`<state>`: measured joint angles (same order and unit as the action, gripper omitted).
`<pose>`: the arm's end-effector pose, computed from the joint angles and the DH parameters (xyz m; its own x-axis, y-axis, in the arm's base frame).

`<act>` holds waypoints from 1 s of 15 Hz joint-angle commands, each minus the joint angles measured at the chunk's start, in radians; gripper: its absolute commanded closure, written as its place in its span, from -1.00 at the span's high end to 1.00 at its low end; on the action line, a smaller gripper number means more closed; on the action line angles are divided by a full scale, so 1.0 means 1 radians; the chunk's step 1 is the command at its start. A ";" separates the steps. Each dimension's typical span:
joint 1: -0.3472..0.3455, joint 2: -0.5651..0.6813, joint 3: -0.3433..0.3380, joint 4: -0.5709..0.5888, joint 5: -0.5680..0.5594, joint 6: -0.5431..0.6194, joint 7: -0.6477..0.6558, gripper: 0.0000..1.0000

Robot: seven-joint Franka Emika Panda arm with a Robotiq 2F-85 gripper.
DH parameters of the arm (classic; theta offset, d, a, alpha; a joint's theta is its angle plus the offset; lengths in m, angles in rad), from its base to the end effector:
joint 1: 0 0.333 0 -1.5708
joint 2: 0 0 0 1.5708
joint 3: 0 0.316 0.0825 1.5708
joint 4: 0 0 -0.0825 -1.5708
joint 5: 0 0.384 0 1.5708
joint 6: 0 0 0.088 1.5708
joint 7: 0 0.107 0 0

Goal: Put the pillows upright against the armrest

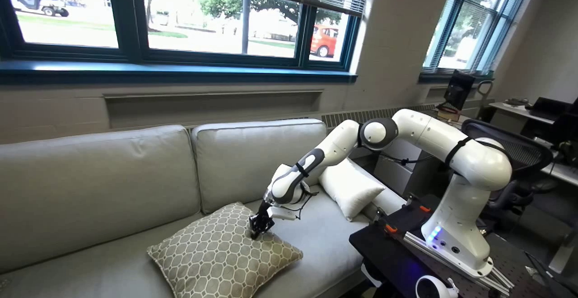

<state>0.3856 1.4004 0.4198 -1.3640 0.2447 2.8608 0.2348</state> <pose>0.5057 0.4363 -0.0778 0.9938 -0.0029 -0.1114 -0.0543 -0.8855 -0.4614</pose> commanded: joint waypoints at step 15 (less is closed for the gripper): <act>0.008 -0.221 -0.201 -0.340 -0.085 0.043 -0.049 0.98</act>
<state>0.5344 1.1445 0.0995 -1.7735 0.2145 2.9726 0.3125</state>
